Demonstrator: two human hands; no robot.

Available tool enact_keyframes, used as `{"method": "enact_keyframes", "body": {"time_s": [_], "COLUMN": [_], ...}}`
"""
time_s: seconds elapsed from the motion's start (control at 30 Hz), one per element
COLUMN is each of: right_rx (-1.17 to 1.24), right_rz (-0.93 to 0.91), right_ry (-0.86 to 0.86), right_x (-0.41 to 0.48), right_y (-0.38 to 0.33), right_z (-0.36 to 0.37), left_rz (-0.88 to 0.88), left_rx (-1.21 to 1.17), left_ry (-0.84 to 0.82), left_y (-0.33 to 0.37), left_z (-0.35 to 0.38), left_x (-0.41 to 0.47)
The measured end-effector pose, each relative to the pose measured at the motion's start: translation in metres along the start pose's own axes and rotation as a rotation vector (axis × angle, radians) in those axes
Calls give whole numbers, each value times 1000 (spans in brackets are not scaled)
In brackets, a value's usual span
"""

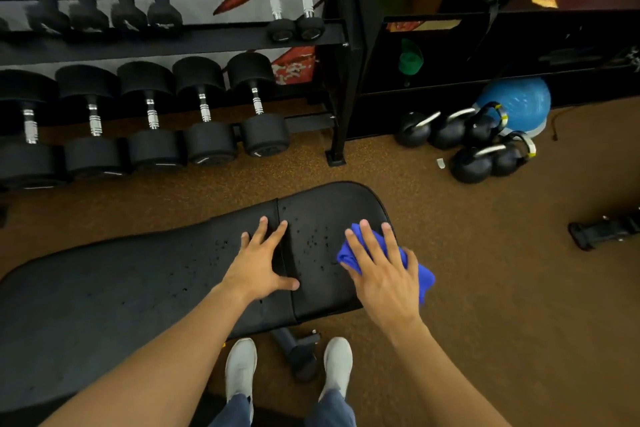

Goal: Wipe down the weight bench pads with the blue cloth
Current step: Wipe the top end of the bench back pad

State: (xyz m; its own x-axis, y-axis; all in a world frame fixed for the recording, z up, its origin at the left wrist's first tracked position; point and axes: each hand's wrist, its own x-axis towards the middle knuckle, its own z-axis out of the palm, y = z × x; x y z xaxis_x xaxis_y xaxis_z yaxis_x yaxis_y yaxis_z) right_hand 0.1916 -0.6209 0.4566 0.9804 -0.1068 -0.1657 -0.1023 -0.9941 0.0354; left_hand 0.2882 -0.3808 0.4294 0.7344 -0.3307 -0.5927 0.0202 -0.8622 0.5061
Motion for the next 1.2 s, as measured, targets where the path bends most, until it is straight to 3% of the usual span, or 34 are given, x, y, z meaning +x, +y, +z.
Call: {"method": "enact_keyframes", "body": {"time_s": [0.1,0.23,0.33,0.43,0.6,0.77,0.93,1.07,1.2], "right_rx": [36,139,-42,-37,27,315,545,206,155], "right_rz": [22,73,-160,-327,-231,-47,28,-163,-224], "right_ry": [30,-65,-11,-12,-9,-142,-47,-18,-25], "right_x": [51,106,58,-5,38,121,43,-27,17], "right_y": [8,3,7,34,44,20,38,54,58], "right_z": [-11,-24,-12,3,-7,-31,-17,4,-4], "left_rz": [-32,-66,-81,-95,-126,-139,-148,-147,-156], "left_rx": [5,20,4,-43,-64,-70,-97,-106,-95], "left_ry": [2,-4,-2,11,60,71,79,101,116], "left_y": [2,6,13,17,14,12,18,23,23], "left_z": [0,-1,-2,1,12,16,11,10,10], "left_x": [0,-1,-3,-4,-7,-9,-8,-11,-10]}}
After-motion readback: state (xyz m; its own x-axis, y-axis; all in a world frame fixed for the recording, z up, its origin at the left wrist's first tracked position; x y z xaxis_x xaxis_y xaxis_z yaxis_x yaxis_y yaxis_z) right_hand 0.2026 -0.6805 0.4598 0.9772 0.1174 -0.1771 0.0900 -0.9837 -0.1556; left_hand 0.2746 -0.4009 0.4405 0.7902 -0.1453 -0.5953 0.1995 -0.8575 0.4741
